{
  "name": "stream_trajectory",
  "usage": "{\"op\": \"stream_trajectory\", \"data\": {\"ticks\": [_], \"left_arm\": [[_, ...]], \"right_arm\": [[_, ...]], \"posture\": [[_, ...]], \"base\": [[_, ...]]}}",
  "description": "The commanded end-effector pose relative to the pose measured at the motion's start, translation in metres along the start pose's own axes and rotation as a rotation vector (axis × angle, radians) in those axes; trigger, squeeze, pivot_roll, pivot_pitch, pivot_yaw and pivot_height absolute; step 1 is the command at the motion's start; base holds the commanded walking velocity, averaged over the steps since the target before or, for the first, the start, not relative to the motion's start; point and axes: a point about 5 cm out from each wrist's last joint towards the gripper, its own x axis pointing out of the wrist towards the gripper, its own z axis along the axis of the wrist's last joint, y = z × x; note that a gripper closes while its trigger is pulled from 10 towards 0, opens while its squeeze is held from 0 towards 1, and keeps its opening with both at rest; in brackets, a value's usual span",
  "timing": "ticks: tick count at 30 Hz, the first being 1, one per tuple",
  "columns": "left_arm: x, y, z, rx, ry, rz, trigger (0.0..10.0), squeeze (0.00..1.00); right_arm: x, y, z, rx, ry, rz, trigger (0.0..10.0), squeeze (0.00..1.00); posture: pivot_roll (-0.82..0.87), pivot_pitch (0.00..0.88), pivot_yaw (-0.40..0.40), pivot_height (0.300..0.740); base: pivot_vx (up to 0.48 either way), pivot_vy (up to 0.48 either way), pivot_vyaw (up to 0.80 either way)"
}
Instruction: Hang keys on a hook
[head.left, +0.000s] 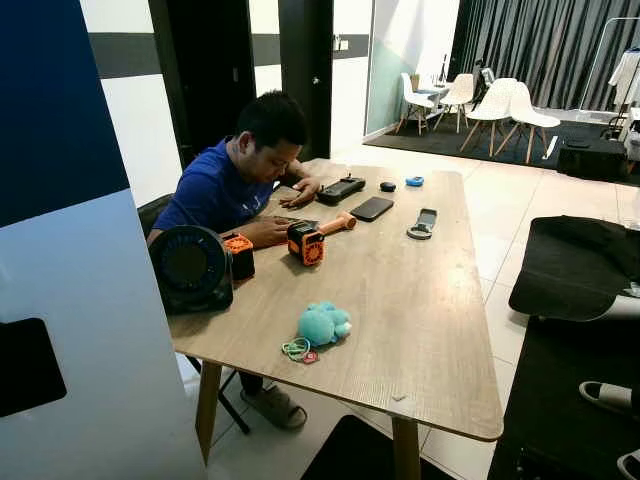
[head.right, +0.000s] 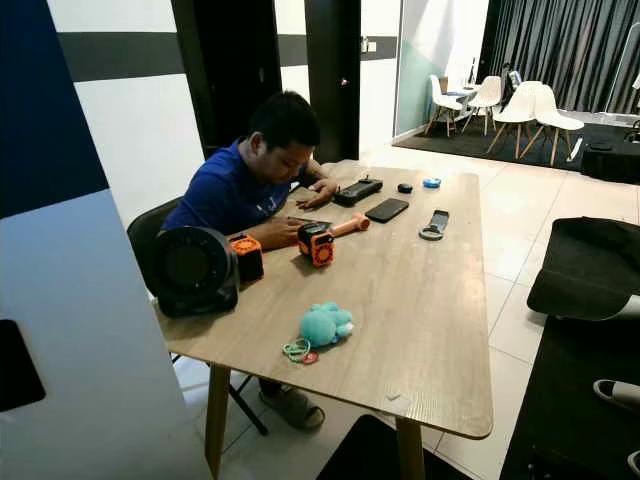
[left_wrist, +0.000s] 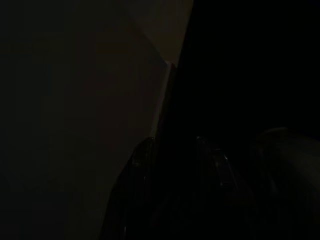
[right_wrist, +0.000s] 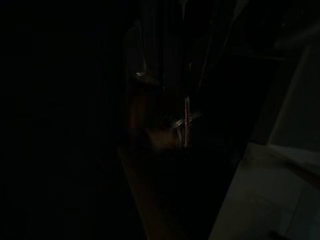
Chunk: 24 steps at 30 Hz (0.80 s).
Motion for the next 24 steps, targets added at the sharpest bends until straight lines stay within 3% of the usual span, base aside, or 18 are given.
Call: {"op": "stream_trajectory", "data": {"ticks": [1, 4, 8, 13, 15, 24], "left_arm": [[0.001, -0.007, 0.0, 0.007, -0.003, -0.026, 10.0, 0.0], [0.0, -0.007, -0.003, 0.008, 0.006, 0.0, 10.0, 0.0], [-0.001, -0.006, -0.011, -0.073, 0.048, 0.004, 10.0, 0.0], [-0.002, 0.0, -0.014, -0.046, 0.066, 0.027, 10.0, 0.0], [-0.003, 0.003, -0.014, -0.092, 0.061, 0.028, 10.0, 0.0], [-0.003, 0.004, -0.012, -0.091, 0.036, 0.026, 10.0, 0.0]], "right_arm": [[0.001, 0.008, -0.003, -0.034, 0.006, 0.055, 10.0, 0.0], [0.001, 0.014, 0.0, -0.059, -0.02, 0.092, 10.0, 0.0], [0.002, 0.013, 0.003, -0.074, -0.038, 0.077, 10.0, 0.0], [0.002, 0.012, 0.003, -0.059, -0.037, 0.072, 10.0, 0.0], [0.002, 0.011, 0.003, -0.073, -0.031, 0.064, 10.0, 0.0], [0.001, 0.008, 0.003, -0.11, -0.032, 0.039, 10.0, 0.0]], "posture": [[0.06, 0.025, 0.03, 0.74], [0.06, 0.022, 0.035, 0.74], [0.06, 0.016, 0.035, 0.74], [0.06, 0.014, 0.035, 0.74], [0.06, 0.01, 0.033, 0.74], [0.06, 0.0, 0.035, 0.74]], "base": [[0.0, 0.0, 0.0], [0.0, 0.0, 0.0], [0.0, 0.0, 0.0], [0.0, 0.0, 0.0], [0.0, 0.0, 0.0], [0.0, 0.0, 0.0]]}}
